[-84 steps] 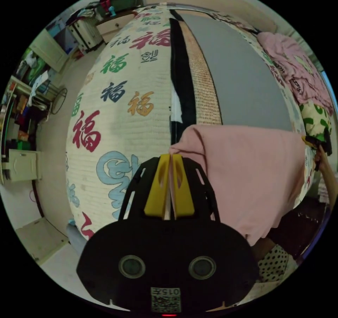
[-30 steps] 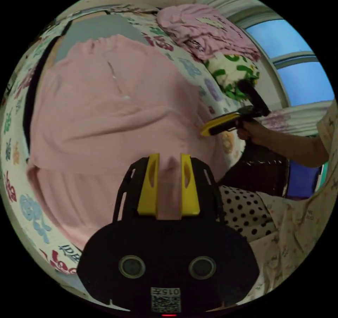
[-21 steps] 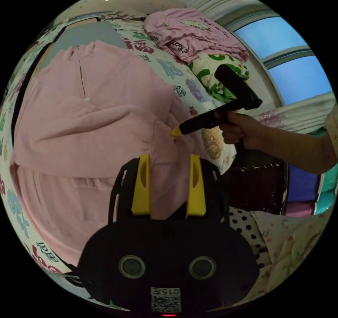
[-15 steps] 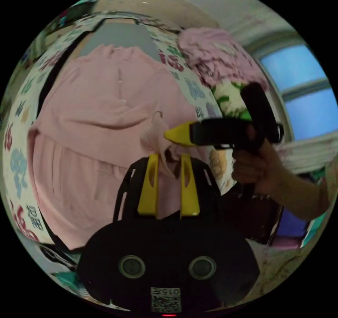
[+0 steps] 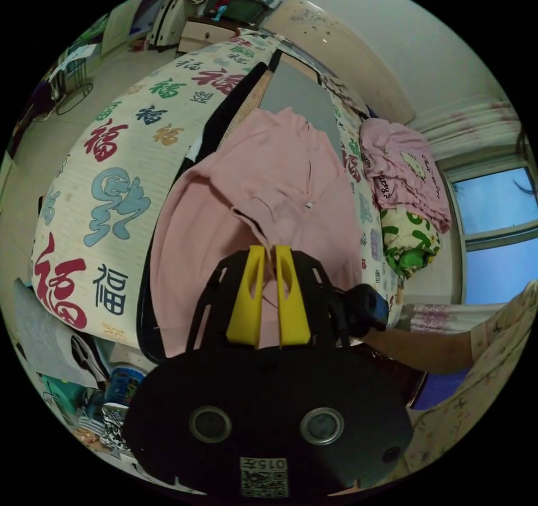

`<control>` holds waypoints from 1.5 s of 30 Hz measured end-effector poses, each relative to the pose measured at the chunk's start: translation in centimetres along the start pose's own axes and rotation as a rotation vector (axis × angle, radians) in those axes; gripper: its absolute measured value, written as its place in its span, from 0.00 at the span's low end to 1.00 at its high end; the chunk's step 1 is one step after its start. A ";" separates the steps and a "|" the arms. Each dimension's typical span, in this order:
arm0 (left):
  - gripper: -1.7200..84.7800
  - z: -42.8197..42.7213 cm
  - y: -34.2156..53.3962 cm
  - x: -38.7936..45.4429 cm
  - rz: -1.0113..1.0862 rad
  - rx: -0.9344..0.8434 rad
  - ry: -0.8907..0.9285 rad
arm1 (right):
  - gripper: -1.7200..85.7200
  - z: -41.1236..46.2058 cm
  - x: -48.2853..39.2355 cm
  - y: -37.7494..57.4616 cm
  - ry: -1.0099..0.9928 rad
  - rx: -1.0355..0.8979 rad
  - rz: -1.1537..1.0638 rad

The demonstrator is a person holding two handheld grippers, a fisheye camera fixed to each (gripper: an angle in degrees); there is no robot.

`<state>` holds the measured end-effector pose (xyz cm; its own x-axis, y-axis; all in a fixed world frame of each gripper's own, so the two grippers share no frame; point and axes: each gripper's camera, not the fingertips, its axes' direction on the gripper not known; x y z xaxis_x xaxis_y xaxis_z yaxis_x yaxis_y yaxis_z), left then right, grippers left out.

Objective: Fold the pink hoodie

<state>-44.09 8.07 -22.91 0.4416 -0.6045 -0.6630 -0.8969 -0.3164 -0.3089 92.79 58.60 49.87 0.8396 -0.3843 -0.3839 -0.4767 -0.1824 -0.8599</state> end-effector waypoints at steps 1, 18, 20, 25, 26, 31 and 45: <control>0.04 0.2 0.5 0.0 0.018 -0.009 -0.002 | 0.10 0.0 0.4 0.0 -0.010 -0.004 0.011; 0.15 -18.4 -4.7 -9.6 -0.189 0.470 -0.540 | 0.16 -20.6 29.8 27.9 0.421 0.402 1.341; 0.15 -13.8 -2.1 -8.9 -0.155 0.336 -0.461 | 0.16 -16.7 29.7 27.4 0.221 0.333 1.307; 0.17 4.9 7.8 -7.3 -0.145 -0.196 -0.192 | 0.18 -4.6 28.3 24.3 -0.197 0.107 1.247; 0.17 6.6 8.8 -6.9 -0.146 -0.236 -0.191 | 0.18 -2.3 28.1 23.6 -0.257 0.037 1.244; 0.13 14.1 12.4 -2.3 -0.088 -0.379 -0.283 | 0.15 2.7 28.5 22.3 -0.358 -0.127 1.225; 0.02 19.3 7.7 12.1 0.203 -0.671 -0.494 | 0.06 4.6 34.2 19.1 -0.271 -0.356 1.046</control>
<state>-46.12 12.45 -46.48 0.0731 -0.3574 -0.9311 -0.6855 -0.6961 0.2134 113.56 46.10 18.78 -0.0057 -0.2988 -0.9543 -0.9872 -0.1503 0.0530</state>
